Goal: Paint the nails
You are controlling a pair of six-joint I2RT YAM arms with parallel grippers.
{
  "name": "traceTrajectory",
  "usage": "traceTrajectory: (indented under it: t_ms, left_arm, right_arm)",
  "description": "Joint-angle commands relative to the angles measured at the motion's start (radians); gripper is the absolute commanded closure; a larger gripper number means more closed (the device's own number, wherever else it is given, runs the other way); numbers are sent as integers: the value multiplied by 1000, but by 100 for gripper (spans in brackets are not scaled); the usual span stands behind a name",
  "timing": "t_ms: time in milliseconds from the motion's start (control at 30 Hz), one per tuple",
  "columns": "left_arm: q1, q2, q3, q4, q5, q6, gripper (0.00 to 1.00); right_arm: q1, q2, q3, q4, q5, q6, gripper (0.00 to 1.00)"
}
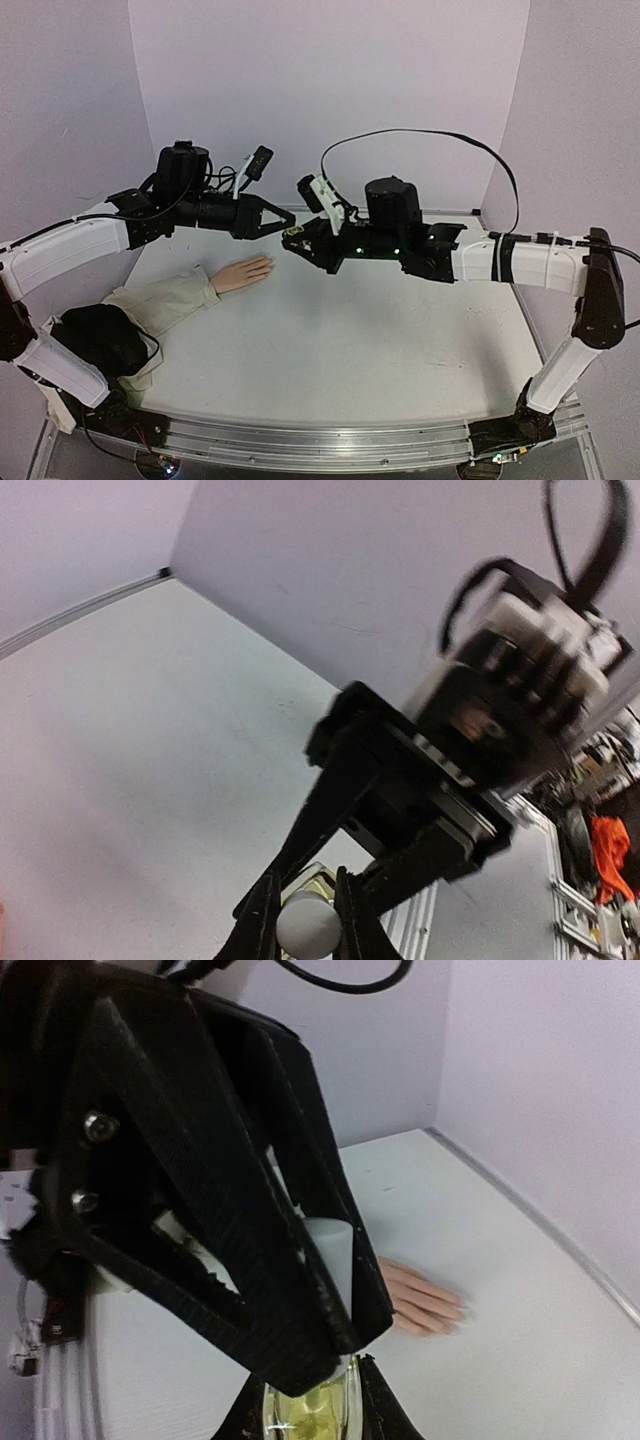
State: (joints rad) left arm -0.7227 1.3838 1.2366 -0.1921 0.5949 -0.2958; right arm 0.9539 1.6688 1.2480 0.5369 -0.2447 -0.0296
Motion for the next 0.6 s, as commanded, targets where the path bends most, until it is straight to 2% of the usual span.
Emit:
traceTrajectory:
  t_ms: [0, 67, 167, 233, 367, 433, 500, 567]
  left_arm:
    - [-40, 5, 47, 43, 671, 179, 94]
    - [-40, -9, 34, 43, 788, 212, 96]
    - [-38, -22, 40, 43, 826, 230, 100]
    - [-39, -20, 49, 42, 822, 234, 100]
    - [-33, -34, 59, 43, 745, 231, 98]
    - [-16, -61, 48, 41, 648, 224, 87]
    - [7, -96, 31, 38, 530, 210, 64]
    - [30, -131, 13, 34, 432, 191, 43]
  right_arm:
    - [-62, -58, 51, 184, -606, 163, 100]
    - [-73, -52, 80, 223, -791, 229, 100]
    - [-71, -35, 119, 320, -940, 357, 100]
    - [-71, -38, 110, 401, -955, 423, 100]
    - [-73, -59, 75, 398, -892, 383, 100]
    - [-75, -76, 57, 328, -831, 304, 100]
    - [-76, -109, 33, 181, -700, 177, 100]
    - [-76, -129, 6, 107, -561, 87, 100]
